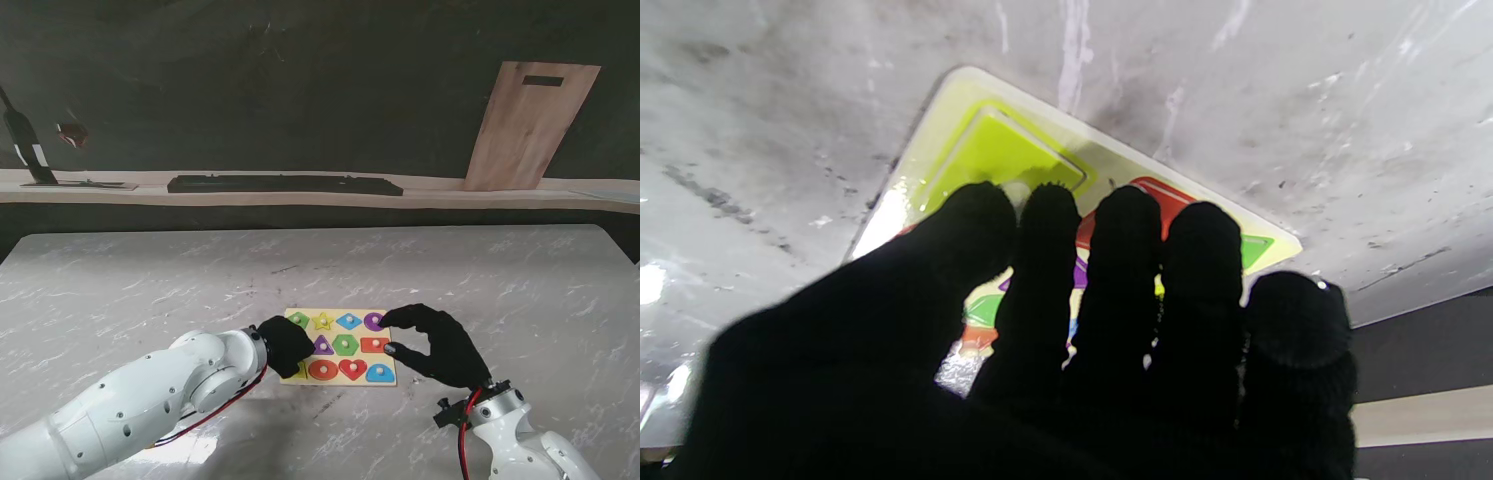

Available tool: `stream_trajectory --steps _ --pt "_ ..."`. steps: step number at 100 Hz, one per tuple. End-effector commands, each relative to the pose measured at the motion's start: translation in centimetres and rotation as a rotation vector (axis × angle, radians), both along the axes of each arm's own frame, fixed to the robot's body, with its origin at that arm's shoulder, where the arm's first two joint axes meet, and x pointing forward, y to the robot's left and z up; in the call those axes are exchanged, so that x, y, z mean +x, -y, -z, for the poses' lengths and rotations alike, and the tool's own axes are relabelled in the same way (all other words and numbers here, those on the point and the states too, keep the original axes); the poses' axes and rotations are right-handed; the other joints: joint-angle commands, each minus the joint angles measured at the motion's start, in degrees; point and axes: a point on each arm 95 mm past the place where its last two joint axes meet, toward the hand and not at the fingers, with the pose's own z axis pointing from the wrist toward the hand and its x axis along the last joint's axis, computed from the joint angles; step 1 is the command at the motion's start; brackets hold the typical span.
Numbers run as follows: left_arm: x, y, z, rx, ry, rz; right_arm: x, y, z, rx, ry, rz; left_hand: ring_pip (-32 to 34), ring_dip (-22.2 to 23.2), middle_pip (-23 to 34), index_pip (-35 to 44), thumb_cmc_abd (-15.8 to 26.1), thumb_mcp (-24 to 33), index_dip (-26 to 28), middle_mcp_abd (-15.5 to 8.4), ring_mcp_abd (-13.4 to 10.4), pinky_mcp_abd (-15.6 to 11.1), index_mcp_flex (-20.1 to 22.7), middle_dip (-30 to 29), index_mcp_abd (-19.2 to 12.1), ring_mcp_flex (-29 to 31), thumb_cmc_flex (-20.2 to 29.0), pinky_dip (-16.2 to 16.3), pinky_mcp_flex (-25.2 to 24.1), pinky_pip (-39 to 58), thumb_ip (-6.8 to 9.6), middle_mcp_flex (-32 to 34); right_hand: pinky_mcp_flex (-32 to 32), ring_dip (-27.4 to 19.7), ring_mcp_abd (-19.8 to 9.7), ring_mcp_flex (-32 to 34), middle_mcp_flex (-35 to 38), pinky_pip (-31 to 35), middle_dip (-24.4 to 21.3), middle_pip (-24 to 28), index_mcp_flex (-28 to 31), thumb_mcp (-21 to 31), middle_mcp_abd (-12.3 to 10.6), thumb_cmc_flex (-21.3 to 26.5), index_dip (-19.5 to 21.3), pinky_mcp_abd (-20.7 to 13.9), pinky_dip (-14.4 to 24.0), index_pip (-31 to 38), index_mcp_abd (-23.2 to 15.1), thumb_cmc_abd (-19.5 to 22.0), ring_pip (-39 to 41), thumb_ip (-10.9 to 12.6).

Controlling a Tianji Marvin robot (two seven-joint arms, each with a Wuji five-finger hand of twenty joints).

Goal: Fit puzzle pieces into a puzzle board

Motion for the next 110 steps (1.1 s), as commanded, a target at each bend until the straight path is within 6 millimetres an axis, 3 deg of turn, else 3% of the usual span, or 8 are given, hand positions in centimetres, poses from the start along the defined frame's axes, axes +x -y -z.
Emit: stream_trajectory --steps 1,110 --pt "-0.04 -0.06 -0.02 -0.004 -0.007 -0.011 -0.22 -0.25 0.19 0.001 -0.005 -0.005 0.11 1.21 -0.04 2.17 0.81 2.54 1.25 -0.07 -1.36 -2.46 -1.12 1.17 -3.70 -0.38 1.33 -0.64 0.46 0.91 3.72 -0.25 -0.38 0.44 -1.24 -0.32 1.92 0.98 0.32 0.31 0.76 -1.05 -1.55 0.06 0.16 -0.83 0.40 0.97 -0.67 1.61 0.39 0.65" --pt "0.05 0.22 0.36 -0.008 -0.019 -0.036 -0.33 -0.20 0.11 0.005 -0.002 -0.003 0.51 1.18 0.38 1.72 1.76 0.92 0.20 0.44 -1.23 -2.15 -1.02 0.25 -2.68 0.37 1.83 -0.14 1.22 1.25 2.70 -0.08 -0.32 0.42 -1.24 -0.36 1.96 1.03 0.31 0.31 0.92 -1.03 -1.48 0.13 0.15 -0.79 0.43 0.96 -0.68 1.61 0.36 0.66"
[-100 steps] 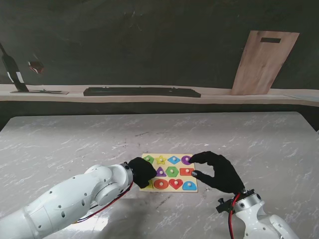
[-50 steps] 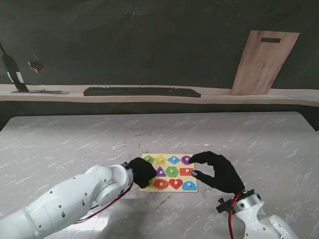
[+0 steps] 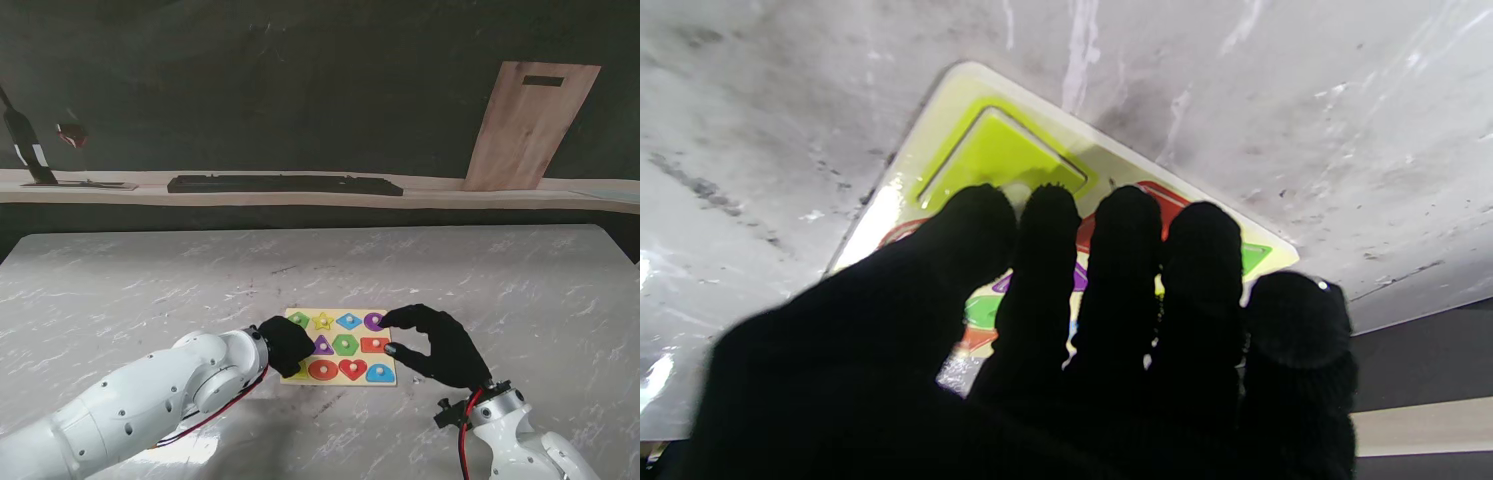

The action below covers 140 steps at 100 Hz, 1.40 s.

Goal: Fit puzzle pieces into a puzzle board

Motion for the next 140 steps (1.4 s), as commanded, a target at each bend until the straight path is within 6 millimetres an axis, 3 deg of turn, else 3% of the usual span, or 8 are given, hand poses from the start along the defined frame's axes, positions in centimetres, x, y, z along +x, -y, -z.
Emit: stream_trajectory --steps 1,46,61,87,90,98,102,140 --pt "-0.1 0.1 0.2 0.001 -0.005 -0.005 -0.3 -0.3 0.1 0.005 -0.002 -0.005 0.53 1.13 0.41 1.03 0.78 1.61 -0.15 0.44 -1.22 -2.14 -0.98 0.20 -2.63 0.41 1.84 -0.13 1.00 1.30 2.71 -0.02 -0.32 0.42 -1.24 -0.36 1.94 1.03 0.31 0.29 0.92 -1.04 -1.52 0.13 0.15 -0.79 0.43 0.96 -0.67 1.59 0.36 0.66" --pt "-0.4 0.0 0.6 0.020 -0.046 -0.019 -0.3 -0.2 0.1 0.007 0.001 -0.004 0.61 0.13 0.97 0.65 2.19 -1.28 -1.97 0.70 -1.14 -1.84 -0.70 -2.74 -1.25 0.81 1.93 -0.17 1.27 1.53 1.74 -0.19 -0.35 0.42 -1.20 -0.32 2.03 0.98 0.31 0.32 0.92 -1.02 -1.47 0.12 0.16 -0.84 0.41 0.98 -0.65 1.63 0.38 0.66" --pt "-0.4 -0.1 0.4 0.030 -0.050 -0.025 -0.3 -0.2 0.0 0.008 0.002 -0.004 0.77 -0.26 2.15 1.30 3.34 -16.22 -2.20 0.56 -1.08 -1.86 -0.82 -5.08 -1.50 0.67 5.78 -0.16 1.17 1.49 -3.51 -0.56 -0.27 0.43 -1.22 -0.31 2.01 1.01 0.31 0.30 0.85 -1.06 -1.44 0.08 0.15 -0.84 0.41 0.94 -0.70 1.62 0.39 0.65" --pt "-0.7 -0.2 0.4 0.050 -0.061 -0.045 -0.3 -0.2 0.0 0.011 0.002 -0.003 0.19 -0.39 1.81 -3.89 15.00 -37.79 2.46 0.81 -0.77 -1.56 1.63 -5.35 1.33 -0.19 3.61 -0.13 0.31 0.73 -0.70 -1.22 -0.28 0.44 -1.24 -0.28 2.07 1.01 0.31 0.31 0.89 -1.03 -1.52 0.10 0.17 -0.89 0.42 1.03 -0.68 1.61 0.41 0.66" --pt "-0.7 -0.2 0.4 0.051 -0.060 -0.047 -0.3 -0.2 0.0 0.012 0.002 -0.003 0.15 -0.41 1.79 -5.63 17.47 -44.24 6.16 0.81 -0.73 -1.47 2.08 -5.31 1.53 -0.27 5.59 0.18 0.31 0.57 0.36 -1.22 -0.30 0.44 -1.20 -0.30 2.04 1.00 0.30 0.30 0.78 -1.05 -1.51 0.07 0.15 -0.87 0.41 0.97 -0.65 1.62 0.40 0.66" --pt "-0.8 -0.3 0.3 0.043 -0.052 -0.054 -0.4 -0.2 0.0 0.013 0.003 -0.003 0.10 -0.43 1.70 -5.85 18.67 -46.33 6.84 0.90 -0.52 -1.46 2.10 -5.34 1.68 -0.37 4.77 0.21 0.29 0.52 0.59 -1.30 -0.29 0.44 -1.20 -0.26 2.05 0.99 0.31 0.30 1.02 -1.05 -1.53 0.06 0.17 -0.86 0.41 1.06 -0.69 1.64 0.41 0.66" --pt "-0.8 -0.4 0.2 0.037 -0.048 -0.057 -0.4 -0.2 0.0 0.013 0.004 -0.003 0.10 -0.48 1.68 -6.30 21.07 -55.26 7.88 0.96 -0.42 -1.32 2.18 -5.38 1.69 -0.46 8.65 0.32 0.17 0.33 1.46 -1.31 -0.27 0.44 -1.24 -0.25 2.05 1.00 0.31 0.31 0.90 -1.03 -1.48 0.11 0.15 -0.84 0.41 0.99 -0.69 1.61 0.41 0.66" --pt "-1.3 -2.1 -1.6 -0.053 0.062 -0.129 -0.4 -0.3 0.0 0.016 -0.003 -0.015 -1.04 -0.61 0.35 -7.11 24.77 -56.91 7.87 1.59 0.85 -0.77 0.99 -5.59 2.07 -2.52 5.25 0.08 -1.81 -1.20 1.17 -3.05 -0.29 0.43 -1.27 -0.28 2.05 1.00 0.31 0.30 0.94 -1.06 -1.51 0.13 0.16 -0.84 0.42 0.97 -0.62 1.63 0.38 0.66"
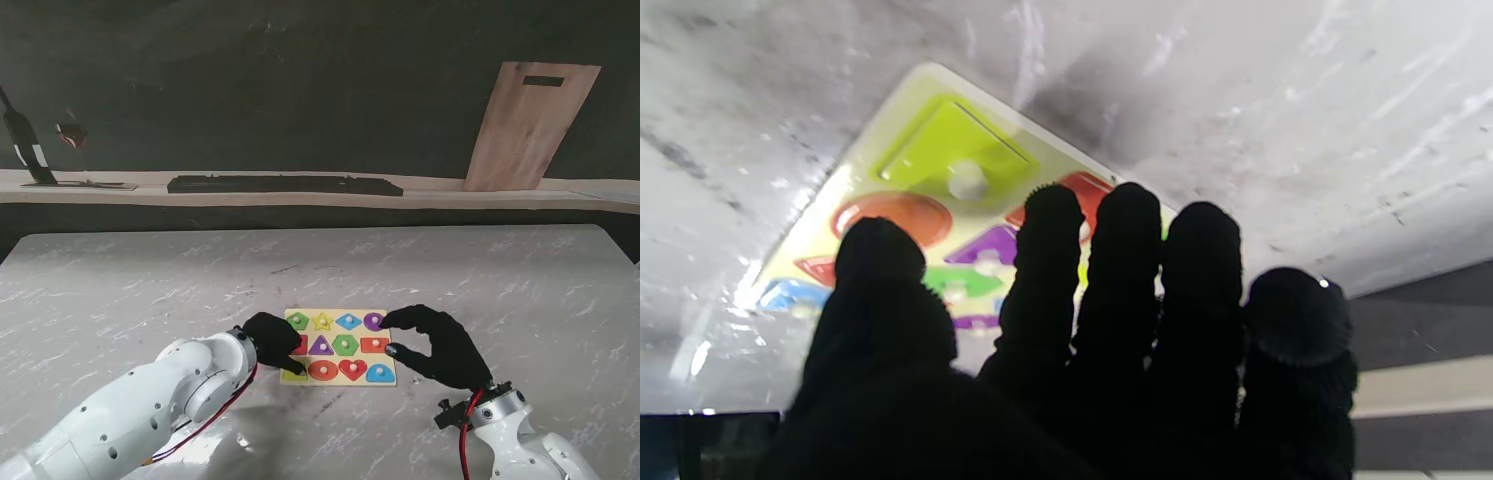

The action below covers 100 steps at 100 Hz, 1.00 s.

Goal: Fit puzzle pieces into a puzzle board

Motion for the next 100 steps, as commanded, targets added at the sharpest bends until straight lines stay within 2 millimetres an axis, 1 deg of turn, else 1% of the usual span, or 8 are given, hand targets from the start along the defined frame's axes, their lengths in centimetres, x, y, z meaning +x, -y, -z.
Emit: stream_trajectory --steps 1,8,27,44,54,66,74,100 --pt "-0.3 -0.2 -0.3 -0.028 0.019 -0.009 -0.2 -0.3 0.1 0.006 -0.002 -0.010 -1.11 -0.59 -0.48 -0.85 2.30 -1.60 0.82 1.64 0.93 -0.70 0.24 -0.81 0.61 -1.60 -1.08 0.06 -1.39 -0.50 1.01 -1.39 -0.29 0.44 -1.24 -0.22 2.10 1.00 0.31 0.32 0.39 -1.06 -1.53 0.12 0.15 -0.84 0.42 0.95 -0.62 1.65 0.40 0.66" --pt "-0.4 -0.5 -0.7 -0.088 0.045 -0.040 -0.2 -0.3 0.1 0.006 -0.003 -0.012 -2.71 -0.60 -2.29 -3.66 2.41 -1.56 -0.24 2.62 1.92 0.08 -0.45 -1.53 1.40 -3.26 -1.17 0.24 -3.21 -2.32 1.04 -2.76 -0.29 0.44 -1.25 -0.27 2.02 1.01 0.30 0.29 0.39 -1.05 -1.41 0.12 0.15 -0.84 0.42 0.95 -0.63 1.65 0.39 0.67" --pt "-1.1 -1.6 -1.7 -0.298 0.132 -0.108 -0.3 -0.4 0.1 0.010 -0.004 -0.015 -11.64 -2.03 -11.34 -17.05 1.96 -1.54 -7.24 5.05 4.36 1.48 -6.19 -6.38 3.02 -12.21 -1.32 0.75 -13.31 -11.28 1.08 -11.75 -0.33 0.44 -1.17 -0.26 1.94 0.99 0.32 0.32 0.41 -1.05 -1.16 0.09 0.17 -0.87 0.42 0.97 -0.31 1.60 0.41 0.67" --pt "-1.9 -2.5 -2.5 -0.498 0.190 -0.145 -0.3 -0.4 0.1 0.015 -0.005 -0.019 -21.63 -5.91 -20.14 -27.75 0.75 -1.45 -12.26 5.12 3.70 1.10 -11.37 -12.41 3.69 -19.67 -1.76 -0.35 -22.10 -17.52 1.14 -20.85 -0.30 0.45 -1.11 -0.25 1.73 0.99 0.34 0.36 -0.36 -1.01 -0.95 -0.05 0.08 -0.91 0.42 0.73 0.21 1.53 0.43 0.67" --pt "-2.5 -3.0 -3.0 -0.608 0.187 -0.175 -0.4 -0.4 0.1 0.018 -0.005 -0.021 -27.12 -8.88 -24.56 -33.60 0.00 -1.28 -15.05 5.05 3.55 1.11 -13.88 -15.99 4.39 -23.60 -1.96 -3.01 -25.98 -22.58 1.31 -25.52 -0.31 0.46 -1.15 -0.20 1.62 0.98 0.35 0.38 -0.87 -0.96 -0.90 -0.23 0.03 -0.91 0.41 0.64 0.47 1.34 0.46 0.67" --pt "-3.2 -3.9 -3.5 -0.750 0.122 -0.185 -0.4 -0.4 0.0 0.021 -0.006 -0.025 -35.02 -13.74 -29.66 -38.93 -0.32 -1.03 -17.33 3.90 1.84 -1.28 -16.36 -19.75 3.84 -28.05 -1.67 -9.77 -29.58 -32.78 1.61 -30.72 -0.31 0.42 -1.23 -0.29 1.38 0.97 0.34 0.33 -1.33 -0.80 -0.93 -0.50 -0.01 -0.91 0.41 0.63 0.71 1.11 0.35 0.66" --pt "-3.7 -4.3 -4.0 -0.860 0.057 -0.195 -0.5 -0.4 0.1 0.021 -0.007 -0.027 -39.23 -16.42 -32.11 -41.43 -1.15 -0.90 -18.31 3.58 1.27 -2.23 -16.64 -21.46 3.65 -30.00 -1.26 -13.05 -31.00 -37.88 1.76 -32.27 -0.45 0.38 -1.41 -0.46 0.49 0.87 0.26 0.07 -2.79 -0.70 -0.91 -0.76 -0.19 -0.94 0.38 0.14 1.20 0.25 0.22 0.64" --pt "-5.2 -5.5 -5.1 -1.042 -0.022 -0.176 -0.4 0.0 0.1 0.002 0.005 -0.025 -43.50 -19.33 -34.75 -45.53 -3.51 -0.73 -19.44 2.91 0.10 -3.08 -17.03 -23.07 2.72 -30.91 -1.87 -15.81 -31.92 -42.88 1.96 -33.27 -0.65 -0.36 -2.46 -1.51 -4.36 -0.15 0.24 0.05 -10.45 5.25 -1.01 -3.73 -0.41 -1.99 0.13 -0.15 3.94 -8.08 -1.98 0.10"
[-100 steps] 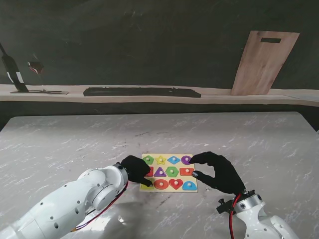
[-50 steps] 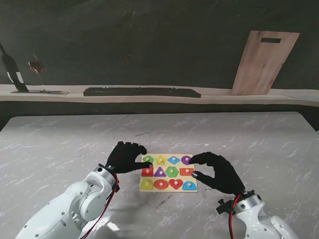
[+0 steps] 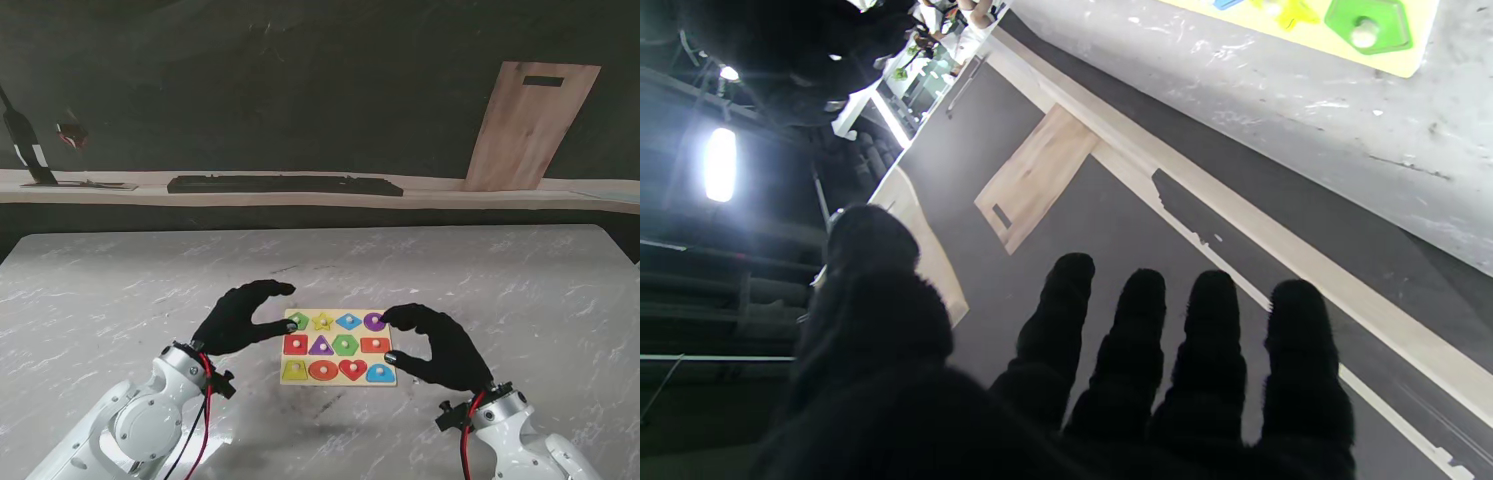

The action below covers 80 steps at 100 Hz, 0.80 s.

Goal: Fit puzzle pieces into a puzzle board

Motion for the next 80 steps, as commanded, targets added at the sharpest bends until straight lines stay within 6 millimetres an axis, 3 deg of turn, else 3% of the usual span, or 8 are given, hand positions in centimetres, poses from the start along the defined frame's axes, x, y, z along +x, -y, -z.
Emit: stream_trajectory --steps 1,28,59,80 --pt "-0.6 0.0 -0.2 -0.026 -0.014 0.010 -0.2 0.0 0.2 -0.001 0.001 -0.005 -1.98 -0.91 -1.84 -1.75 -0.66 -0.66 -1.05 -1.56 -2.23 -3.15 -2.05 -1.18 -1.33 -1.70 -0.97 -1.45 -1.13 -1.66 1.96 -1.96 -0.58 -0.39 -2.40 -1.55 -2.62 -0.17 0.22 -0.01 -2.55 1.69 -1.04 -2.97 -0.42 -2.01 0.12 -0.73 0.95 -2.08 -1.46 0.09" --pt "-2.5 -0.6 0.2 -0.092 -0.026 0.020 -0.4 0.2 0.1 -0.022 0.010 -0.018 -2.81 -1.23 -2.55 -2.63 -1.35 -0.50 -1.09 -1.97 -2.43 -3.17 -2.51 -1.29 -1.82 -1.76 -0.95 -1.87 -1.46 -3.23 2.04 -2.71 -1.02 -2.07 -1.52 -1.39 -4.13 -2.07 -0.33 -0.91 -3.81 4.14 -1.15 -4.49 -0.49 -2.04 -0.43 -0.43 1.90 -6.10 -4.62 -0.48" --pt "-4.2 -1.2 0.5 -0.160 -0.001 0.047 -0.8 0.3 -0.1 -0.045 0.042 -0.028 -4.25 -1.77 -3.00 -2.50 -2.88 -0.30 -0.76 -2.91 -3.42 -3.36 -2.70 -1.31 -2.86 -1.72 -1.19 -2.28 -1.31 -5.32 2.01 -2.17 -1.49 -1.88 -1.35 -1.55 -4.79 -2.42 -0.54 -1.44 -4.50 4.15 -2.19 -7.25 -0.75 -0.90 -0.16 -0.98 2.50 -5.10 -4.87 -0.62" --pt "-5.4 -1.7 0.4 -0.180 -0.022 0.076 -1.1 0.4 -0.3 -0.051 0.070 -0.023 -4.73 -1.91 -3.19 -2.26 -3.56 -0.17 -0.56 -3.45 -3.61 -3.26 -1.78 -1.28 -3.60 -0.71 -1.02 -2.13 -1.12 -6.27 2.04 -0.98 -1.38 -1.67 -0.97 -1.17 -4.92 -2.52 -0.55 -1.47 -5.20 4.39 -2.50 -6.68 -0.76 -0.14 0.27 -1.27 0.48 -5.43 -5.04 -0.67"
